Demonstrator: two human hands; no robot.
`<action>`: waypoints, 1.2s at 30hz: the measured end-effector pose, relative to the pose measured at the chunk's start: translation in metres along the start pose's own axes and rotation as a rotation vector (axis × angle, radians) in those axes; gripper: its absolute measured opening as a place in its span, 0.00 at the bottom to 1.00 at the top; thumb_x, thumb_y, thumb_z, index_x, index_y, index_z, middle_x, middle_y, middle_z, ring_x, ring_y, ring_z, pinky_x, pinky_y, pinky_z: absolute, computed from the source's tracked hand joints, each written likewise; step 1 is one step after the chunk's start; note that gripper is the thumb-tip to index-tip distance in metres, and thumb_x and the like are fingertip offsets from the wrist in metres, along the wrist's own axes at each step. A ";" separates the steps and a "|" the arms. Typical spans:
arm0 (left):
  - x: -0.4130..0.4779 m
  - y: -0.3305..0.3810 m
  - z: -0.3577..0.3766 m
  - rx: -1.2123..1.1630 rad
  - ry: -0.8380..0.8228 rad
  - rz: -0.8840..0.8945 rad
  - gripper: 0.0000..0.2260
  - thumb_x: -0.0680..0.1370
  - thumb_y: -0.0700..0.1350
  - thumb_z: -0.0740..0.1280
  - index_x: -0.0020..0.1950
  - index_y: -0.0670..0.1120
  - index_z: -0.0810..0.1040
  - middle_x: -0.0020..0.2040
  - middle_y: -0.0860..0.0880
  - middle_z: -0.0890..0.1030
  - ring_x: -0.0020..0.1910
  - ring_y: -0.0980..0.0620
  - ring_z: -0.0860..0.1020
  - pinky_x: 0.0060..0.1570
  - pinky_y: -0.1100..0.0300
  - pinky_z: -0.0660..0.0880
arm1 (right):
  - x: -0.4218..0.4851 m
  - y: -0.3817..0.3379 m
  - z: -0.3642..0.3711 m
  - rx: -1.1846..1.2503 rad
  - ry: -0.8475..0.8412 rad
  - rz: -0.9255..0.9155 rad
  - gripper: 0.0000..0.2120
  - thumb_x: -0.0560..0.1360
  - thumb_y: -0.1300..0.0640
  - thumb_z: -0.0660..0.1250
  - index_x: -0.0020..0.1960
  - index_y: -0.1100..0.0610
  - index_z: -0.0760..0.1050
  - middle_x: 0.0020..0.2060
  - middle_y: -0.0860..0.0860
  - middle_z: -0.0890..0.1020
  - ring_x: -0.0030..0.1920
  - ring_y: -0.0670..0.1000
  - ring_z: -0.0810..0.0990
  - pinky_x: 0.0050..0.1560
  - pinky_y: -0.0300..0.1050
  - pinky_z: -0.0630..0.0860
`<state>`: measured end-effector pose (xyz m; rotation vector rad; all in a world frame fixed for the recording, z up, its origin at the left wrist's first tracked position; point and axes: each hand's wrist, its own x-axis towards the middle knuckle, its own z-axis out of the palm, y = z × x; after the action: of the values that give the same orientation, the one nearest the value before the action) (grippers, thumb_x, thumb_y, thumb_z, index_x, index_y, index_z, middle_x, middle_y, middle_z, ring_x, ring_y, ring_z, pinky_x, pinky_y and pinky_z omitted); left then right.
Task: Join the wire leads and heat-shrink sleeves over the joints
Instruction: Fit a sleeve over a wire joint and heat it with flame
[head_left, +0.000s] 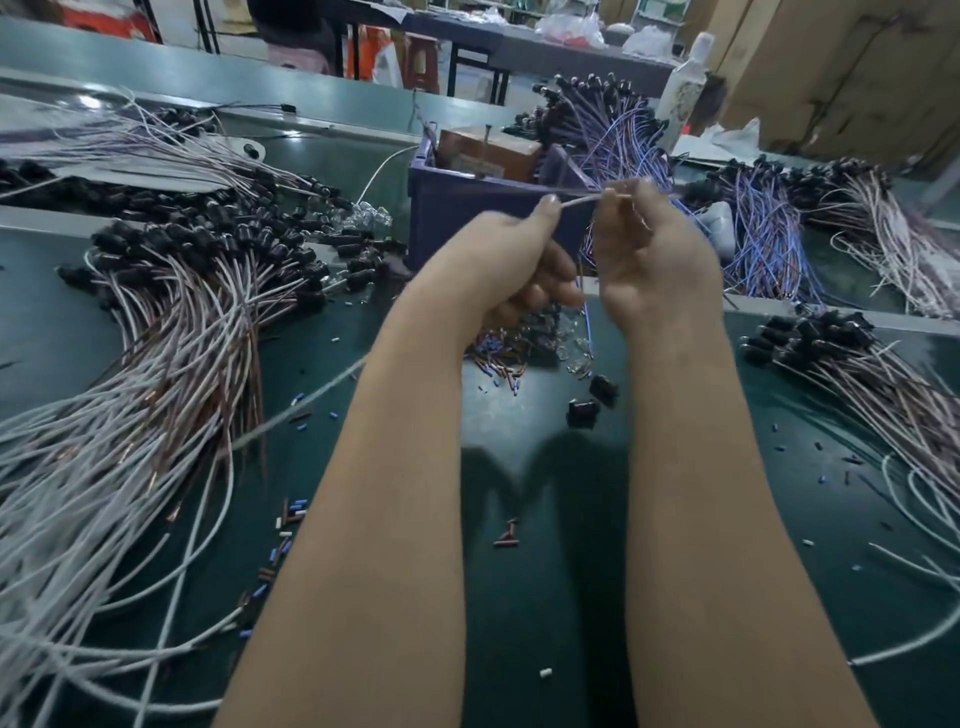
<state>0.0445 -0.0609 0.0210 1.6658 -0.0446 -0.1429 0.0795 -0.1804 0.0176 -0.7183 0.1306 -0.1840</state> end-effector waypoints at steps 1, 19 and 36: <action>0.002 -0.002 0.002 -0.012 0.042 -0.058 0.22 0.83 0.55 0.52 0.45 0.42 0.77 0.36 0.47 0.82 0.19 0.58 0.70 0.20 0.71 0.60 | 0.003 -0.001 -0.002 0.055 0.012 0.004 0.11 0.79 0.67 0.60 0.38 0.66 0.72 0.25 0.56 0.79 0.24 0.48 0.79 0.27 0.36 0.77; 0.023 -0.007 -0.002 -0.190 0.450 0.182 0.17 0.84 0.44 0.52 0.37 0.46 0.70 0.31 0.50 0.73 0.27 0.57 0.67 0.34 0.62 0.66 | -0.014 0.004 0.011 -1.216 -0.296 -0.354 0.10 0.77 0.52 0.66 0.37 0.50 0.75 0.32 0.46 0.79 0.29 0.41 0.75 0.40 0.41 0.77; 0.019 -0.009 -0.006 0.810 0.153 -0.078 0.12 0.81 0.40 0.57 0.57 0.36 0.76 0.54 0.39 0.81 0.54 0.40 0.79 0.58 0.48 0.75 | -0.010 0.006 0.008 -0.722 -0.359 -0.034 0.05 0.78 0.59 0.65 0.43 0.53 0.74 0.44 0.50 0.82 0.49 0.49 0.78 0.50 0.42 0.75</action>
<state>0.0635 -0.0558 0.0115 2.4839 0.0910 -0.0550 0.0719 -0.1687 0.0197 -1.4599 -0.1710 -0.0313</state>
